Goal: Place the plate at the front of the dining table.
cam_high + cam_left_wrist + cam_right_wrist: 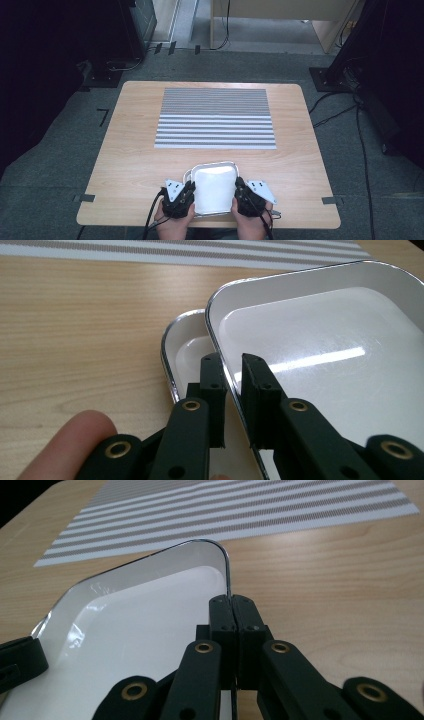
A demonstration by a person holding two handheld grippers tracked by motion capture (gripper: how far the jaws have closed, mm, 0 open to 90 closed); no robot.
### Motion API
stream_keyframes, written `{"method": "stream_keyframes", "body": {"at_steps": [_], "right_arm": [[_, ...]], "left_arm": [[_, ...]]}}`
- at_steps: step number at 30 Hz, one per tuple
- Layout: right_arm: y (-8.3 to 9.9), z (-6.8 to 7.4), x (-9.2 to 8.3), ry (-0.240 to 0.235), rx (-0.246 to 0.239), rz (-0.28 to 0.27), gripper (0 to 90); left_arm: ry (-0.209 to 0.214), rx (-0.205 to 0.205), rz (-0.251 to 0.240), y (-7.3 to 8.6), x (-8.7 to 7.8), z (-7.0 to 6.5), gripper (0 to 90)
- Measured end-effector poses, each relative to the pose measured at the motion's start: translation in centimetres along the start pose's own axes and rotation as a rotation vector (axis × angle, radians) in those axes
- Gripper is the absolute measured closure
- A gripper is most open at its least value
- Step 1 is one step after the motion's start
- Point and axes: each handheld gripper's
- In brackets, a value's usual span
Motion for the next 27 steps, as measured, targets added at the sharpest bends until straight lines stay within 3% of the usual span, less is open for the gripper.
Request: {"method": "stream_keyframes", "body": {"at_steps": [1,4,7,10,13,16,23,27], "right_arm": [[-0.2,0.1,0.1,0.002,-0.016,-0.002,89.6],[-0.5,0.7,0.4,-0.041,-0.027,0.015,89.7],[0.0,2.0,0.8,-0.029,-0.06,0.027,89.7],[0.0,2.1,1.2,-0.04,-0.043,0.037,89.7],[-0.1,1.6,1.3,-0.038,-0.017,0.042,89.7],[0.0,1.4,1.4,-0.032,-0.015,0.04,89.7],[0.1,1.0,1.1,-0.01,-0.011,0.01,89.4],[0.3,0.3,1.1,-0.017,0.003,0.015,87.1]], "left_arm": [[0.001,0.022,-0.01,-0.4,-0.1,-0.1,88.8],[0.067,0.049,0.006,-1.2,0.2,-0.9,90.0],[0.097,0.036,0.01,-1.3,0.6,-1.3,81.1],[0.05,0.035,-0.008,-0.7,0.1,-0.6,73.8],[0.024,-0.006,-0.002,0.1,-0.3,0.6,68.3],[0.004,0.002,-0.011,0.5,-0.7,0.7,67.4],[-0.001,0.002,-0.01,0.8,-0.8,0.2,60.2],[0.011,0.012,0.015,0.9,-0.7,0.0,62.6]]}}
Point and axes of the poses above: each handheld gripper's, and its own axes: x roughly forward along the jaws, y roughly out of its underside, z roughly to its left, and after that the axes turned 8 degrees about x, right-handed
